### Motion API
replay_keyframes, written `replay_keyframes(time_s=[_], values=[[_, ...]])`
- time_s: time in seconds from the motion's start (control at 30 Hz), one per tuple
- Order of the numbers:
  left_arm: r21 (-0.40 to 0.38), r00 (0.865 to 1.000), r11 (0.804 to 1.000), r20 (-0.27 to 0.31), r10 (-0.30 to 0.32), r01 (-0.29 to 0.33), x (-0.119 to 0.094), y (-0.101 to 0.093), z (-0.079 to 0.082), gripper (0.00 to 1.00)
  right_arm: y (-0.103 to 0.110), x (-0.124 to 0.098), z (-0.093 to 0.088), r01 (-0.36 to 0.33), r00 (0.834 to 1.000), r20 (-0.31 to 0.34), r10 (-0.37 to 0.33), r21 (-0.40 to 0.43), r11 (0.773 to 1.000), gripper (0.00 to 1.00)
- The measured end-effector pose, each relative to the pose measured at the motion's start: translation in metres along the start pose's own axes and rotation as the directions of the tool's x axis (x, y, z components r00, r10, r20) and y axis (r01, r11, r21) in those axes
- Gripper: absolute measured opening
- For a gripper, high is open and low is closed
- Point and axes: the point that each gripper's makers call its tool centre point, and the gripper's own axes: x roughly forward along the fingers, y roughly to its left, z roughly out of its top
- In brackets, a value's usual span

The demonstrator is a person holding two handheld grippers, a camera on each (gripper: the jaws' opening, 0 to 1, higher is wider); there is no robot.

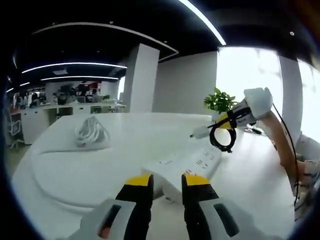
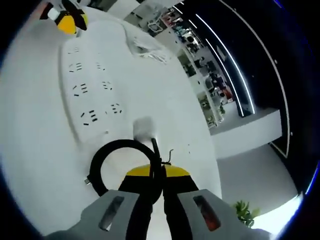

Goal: Straighten the power strip on the desk, plug the charger into it

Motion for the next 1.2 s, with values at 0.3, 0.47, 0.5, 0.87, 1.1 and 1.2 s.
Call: replay_keyframes(time_s=[0.3,0.47,0.5,0.87,1.1,1.2], values=[[0.014,1.000,1.000,-0.015,0.004,-0.004,0.001,0.001,-0.002,0.22,0.006,-0.024,0.004,-0.006,1.000,-0.014,0.005,-0.018,1.000,0.05],[0.009,1.000,1.000,-0.012,0.005,-0.005,0.001,0.002,-0.001,0.22,0.006,-0.039,0.003,-0.016,1.000,-0.027,0.014,-0.047,0.999,0.05],[0.010,1.000,1.000,-0.014,0.005,-0.004,0.001,0.001,-0.002,0.22,0.006,-0.041,0.004,-0.015,0.999,-0.029,0.013,-0.055,0.998,0.05],[0.018,1.000,1.000,-0.026,0.009,-0.008,0.002,0.004,-0.003,0.22,0.019,-0.062,0.012,-0.106,0.994,0.003,0.106,-0.066,0.992,0.05],[0.031,0.999,0.999,-0.045,0.011,-0.009,0.002,0.003,-0.007,0.22,0.028,-0.064,0.016,-0.157,0.987,0.004,0.158,-0.092,0.983,0.05],[0.037,0.999,0.999,-0.050,0.010,-0.008,0.002,0.001,-0.008,0.22,0.031,-0.064,0.017,-0.176,0.984,-0.007,0.176,-0.100,0.979,0.05]])
